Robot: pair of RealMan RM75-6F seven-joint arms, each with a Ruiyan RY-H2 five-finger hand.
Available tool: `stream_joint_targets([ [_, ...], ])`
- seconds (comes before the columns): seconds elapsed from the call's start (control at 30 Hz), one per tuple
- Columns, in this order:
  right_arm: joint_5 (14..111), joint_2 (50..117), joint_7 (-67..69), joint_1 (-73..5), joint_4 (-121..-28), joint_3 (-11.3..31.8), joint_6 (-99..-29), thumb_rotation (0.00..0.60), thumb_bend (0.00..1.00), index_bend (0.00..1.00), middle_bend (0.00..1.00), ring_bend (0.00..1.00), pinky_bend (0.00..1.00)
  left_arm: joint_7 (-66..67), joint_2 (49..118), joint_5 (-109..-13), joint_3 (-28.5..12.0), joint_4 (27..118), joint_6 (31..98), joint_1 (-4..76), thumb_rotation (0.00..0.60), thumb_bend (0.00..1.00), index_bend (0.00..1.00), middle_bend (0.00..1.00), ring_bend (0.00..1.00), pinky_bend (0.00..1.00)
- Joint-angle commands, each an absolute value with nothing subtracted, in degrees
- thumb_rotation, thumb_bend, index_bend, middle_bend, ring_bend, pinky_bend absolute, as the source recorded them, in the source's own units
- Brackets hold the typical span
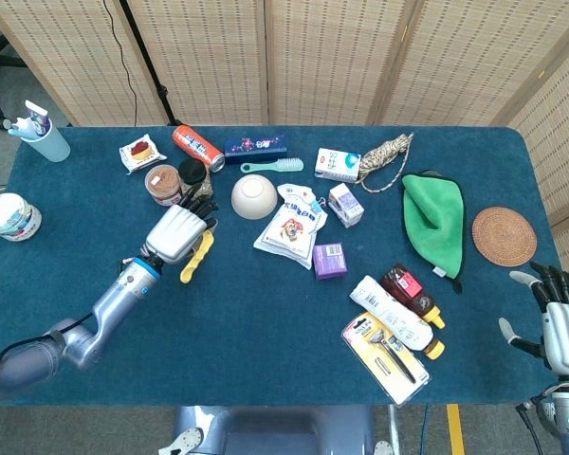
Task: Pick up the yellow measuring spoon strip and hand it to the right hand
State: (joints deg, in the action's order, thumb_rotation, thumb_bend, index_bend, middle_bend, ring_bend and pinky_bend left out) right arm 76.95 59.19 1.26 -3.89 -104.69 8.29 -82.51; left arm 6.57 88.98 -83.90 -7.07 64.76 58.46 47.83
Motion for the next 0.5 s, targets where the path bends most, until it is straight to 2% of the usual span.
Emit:
stream_joint_targets([
  [0.03, 77.9, 59.1, 3.0, -5.0, -105.4, 8.3, -80.9, 0.6, 0.31, 0.22, 0.1, 0.03, 0.0, 6.9, 83.9, -84.4, -7.0, 70.7, 62.1, 45.3, 0.6, 0.48, 0.62, 0.28, 0.16, 0.0],
  [0.5, 82.1, 59.2, 11.2, -9.4, -107.1, 7.1, -73.5, 0.6, 0.31, 0.22, 0.11, 0.03, 0.0, 7.2, 76.3, -85.1, -8.8, 81.3, 64.4, 44.4, 0.6, 0.49, 0.67, 0.28, 0.16, 0.0],
])
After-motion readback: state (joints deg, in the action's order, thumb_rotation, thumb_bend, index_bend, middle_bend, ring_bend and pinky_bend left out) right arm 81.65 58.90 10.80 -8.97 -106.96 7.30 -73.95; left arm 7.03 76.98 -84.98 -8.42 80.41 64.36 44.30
